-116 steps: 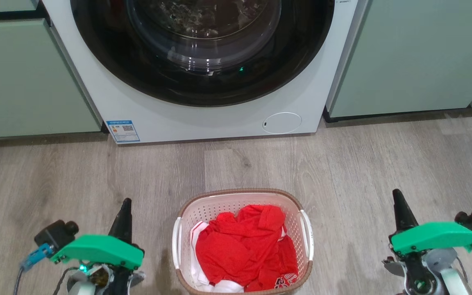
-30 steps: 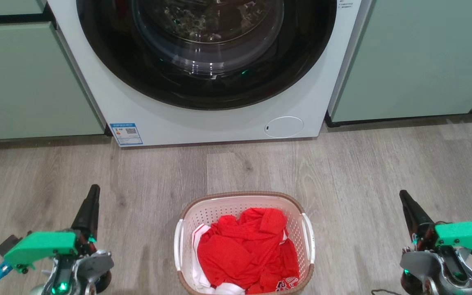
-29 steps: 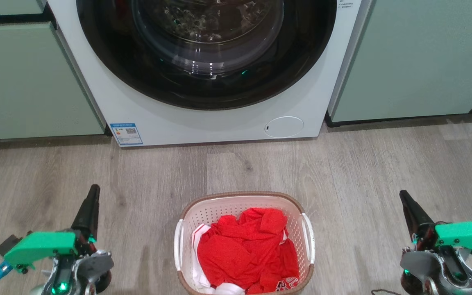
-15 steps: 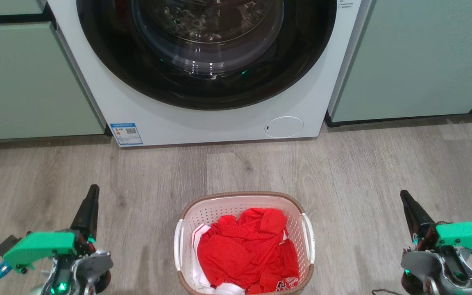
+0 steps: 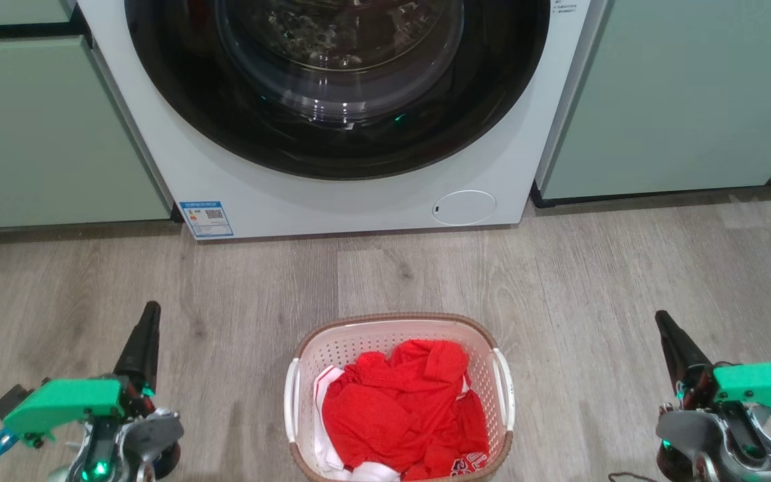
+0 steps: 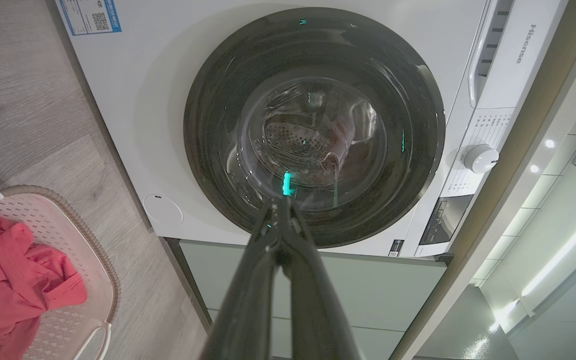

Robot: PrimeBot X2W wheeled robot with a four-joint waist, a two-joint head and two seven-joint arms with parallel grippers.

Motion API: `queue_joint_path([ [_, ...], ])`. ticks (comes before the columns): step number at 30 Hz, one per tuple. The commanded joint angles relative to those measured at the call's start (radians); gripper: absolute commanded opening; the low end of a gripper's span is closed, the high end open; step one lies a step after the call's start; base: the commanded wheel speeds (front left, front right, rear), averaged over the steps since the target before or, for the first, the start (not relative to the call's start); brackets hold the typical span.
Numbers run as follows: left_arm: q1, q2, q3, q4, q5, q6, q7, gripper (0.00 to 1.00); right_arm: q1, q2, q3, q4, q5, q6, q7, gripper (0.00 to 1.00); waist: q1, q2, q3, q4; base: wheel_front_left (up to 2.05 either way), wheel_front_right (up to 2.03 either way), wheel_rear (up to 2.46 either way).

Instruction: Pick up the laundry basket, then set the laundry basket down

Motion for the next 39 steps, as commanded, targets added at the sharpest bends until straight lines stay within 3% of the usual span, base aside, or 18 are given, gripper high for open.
queue_joint_path([
  [1,-0.055,0.004,0.035,-0.033,0.008,-0.007,0.007,0.00,-0.050,-0.004,0.018,-0.031,-0.002,0.007,0.007,0.00,0.0000,0.0000,0.000,0.000,0.00,0.00,0.00],
  [39,-0.055,0.000,0.041,-0.033,0.013,-0.007,0.012,0.00,-0.050,0.000,0.012,-0.030,-0.007,0.007,0.012,0.00,0.0000,0.0000,0.000,0.000,0.00,0.00,0.00],
])
